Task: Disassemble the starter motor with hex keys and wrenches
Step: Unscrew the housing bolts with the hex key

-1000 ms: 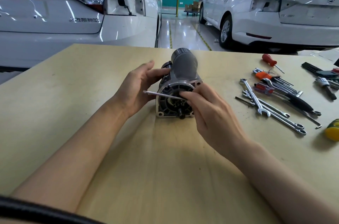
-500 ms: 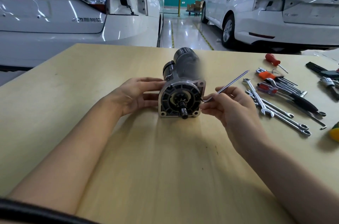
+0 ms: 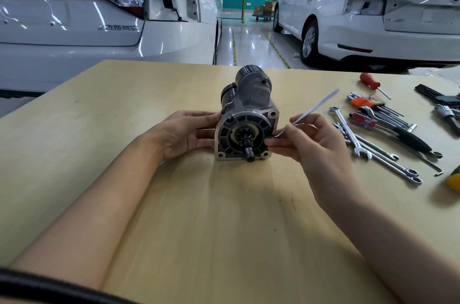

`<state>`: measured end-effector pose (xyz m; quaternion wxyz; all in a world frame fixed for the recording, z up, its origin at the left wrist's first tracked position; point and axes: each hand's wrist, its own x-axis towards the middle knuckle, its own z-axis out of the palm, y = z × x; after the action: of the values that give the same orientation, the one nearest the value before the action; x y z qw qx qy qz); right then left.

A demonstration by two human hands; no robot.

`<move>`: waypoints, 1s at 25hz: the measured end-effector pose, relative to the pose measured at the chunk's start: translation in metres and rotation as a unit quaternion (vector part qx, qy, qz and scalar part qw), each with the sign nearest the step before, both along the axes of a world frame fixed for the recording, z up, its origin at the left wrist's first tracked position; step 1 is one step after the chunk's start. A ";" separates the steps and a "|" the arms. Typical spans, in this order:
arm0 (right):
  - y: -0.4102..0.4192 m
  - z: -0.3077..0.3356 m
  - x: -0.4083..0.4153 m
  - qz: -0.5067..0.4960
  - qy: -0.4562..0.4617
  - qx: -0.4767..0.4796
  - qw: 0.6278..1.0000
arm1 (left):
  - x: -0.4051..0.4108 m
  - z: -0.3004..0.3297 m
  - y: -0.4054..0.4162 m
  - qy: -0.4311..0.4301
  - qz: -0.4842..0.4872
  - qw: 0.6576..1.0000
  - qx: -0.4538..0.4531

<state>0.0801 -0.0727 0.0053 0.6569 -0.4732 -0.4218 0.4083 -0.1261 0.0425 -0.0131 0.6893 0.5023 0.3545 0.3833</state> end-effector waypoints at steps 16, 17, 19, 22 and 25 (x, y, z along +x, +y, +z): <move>0.009 -0.017 0.001 -0.052 -0.579 0.265 0.769 | 0.003 0.002 -0.002 0.003 0.008 1.000 0.003; 0.009 -0.017 0.001 -0.050 -0.585 0.267 0.764 | 0.002 0.002 -0.002 -0.001 0.010 1.000 0.000; 0.010 -0.016 0.000 -0.055 -0.604 0.279 0.744 | 0.002 0.002 -0.002 -0.005 0.011 1.000 -0.003; 0.009 -0.014 -0.001 -0.064 -0.615 0.292 0.729 | 0.002 0.002 -0.002 -0.005 0.009 1.000 -0.004; 0.003 -0.010 0.000 -0.080 -0.548 0.283 0.783 | 0.002 0.002 -0.002 -0.002 0.009 1.000 -0.008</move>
<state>0.0800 -0.0695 -0.0047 0.4499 -0.4420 -0.7679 -0.1118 -0.1238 0.0407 -0.0110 0.6906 0.4926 0.3612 0.3872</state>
